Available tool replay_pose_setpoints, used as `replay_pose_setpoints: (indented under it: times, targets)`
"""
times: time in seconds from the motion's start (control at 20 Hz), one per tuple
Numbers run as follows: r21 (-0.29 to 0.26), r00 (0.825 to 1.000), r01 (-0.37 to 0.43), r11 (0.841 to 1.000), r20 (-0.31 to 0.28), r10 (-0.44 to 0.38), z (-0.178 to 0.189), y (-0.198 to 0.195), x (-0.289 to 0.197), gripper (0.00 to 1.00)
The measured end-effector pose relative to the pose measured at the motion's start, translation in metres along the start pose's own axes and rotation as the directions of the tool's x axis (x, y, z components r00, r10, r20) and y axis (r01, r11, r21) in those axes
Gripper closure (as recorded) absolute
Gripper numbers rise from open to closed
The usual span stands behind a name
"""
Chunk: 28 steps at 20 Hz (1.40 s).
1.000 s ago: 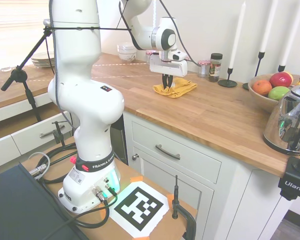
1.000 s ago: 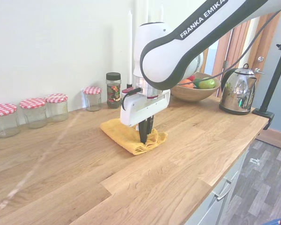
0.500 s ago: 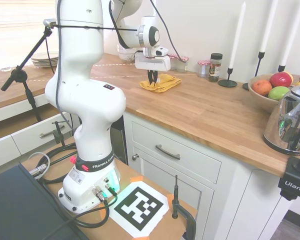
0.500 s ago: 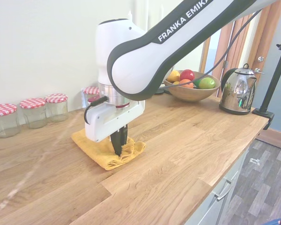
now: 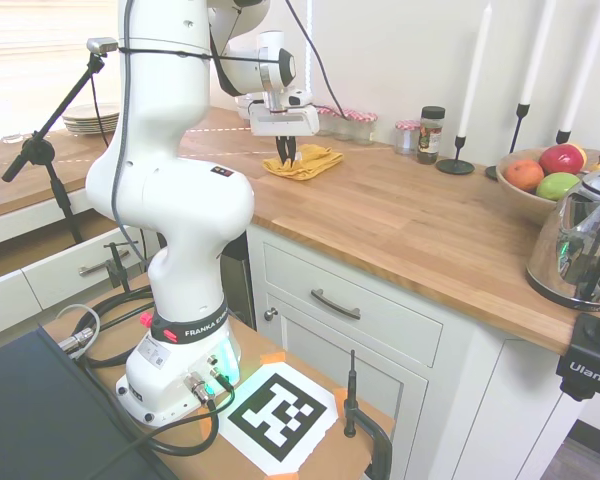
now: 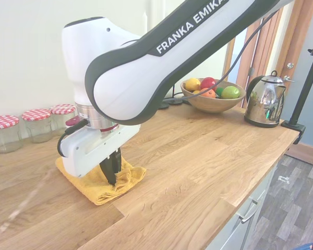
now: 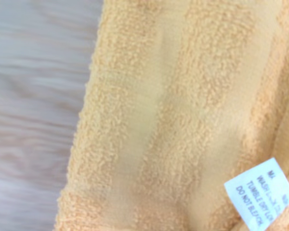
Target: Wipe the counter
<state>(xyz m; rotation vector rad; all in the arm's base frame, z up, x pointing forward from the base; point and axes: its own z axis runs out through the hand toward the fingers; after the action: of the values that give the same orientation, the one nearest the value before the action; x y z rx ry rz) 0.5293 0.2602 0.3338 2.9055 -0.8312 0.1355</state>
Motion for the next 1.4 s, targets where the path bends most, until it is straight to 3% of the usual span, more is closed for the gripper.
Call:
replay_pose_setpoints:
  times: [0.1,0.15,1.4]
  targets:
    - [-0.003,1.000,0.005,1.000,-0.001,-0.005,-0.002,-0.004,-0.004,1.00]
    - [-0.008,1.000,0.005,1.000,0.001,-0.005,-0.003,-0.004,-0.003,0.00]
    - [-0.012,0.999,-0.034,0.999,0.009,0.035,-0.022,0.007,0.022,0.00]
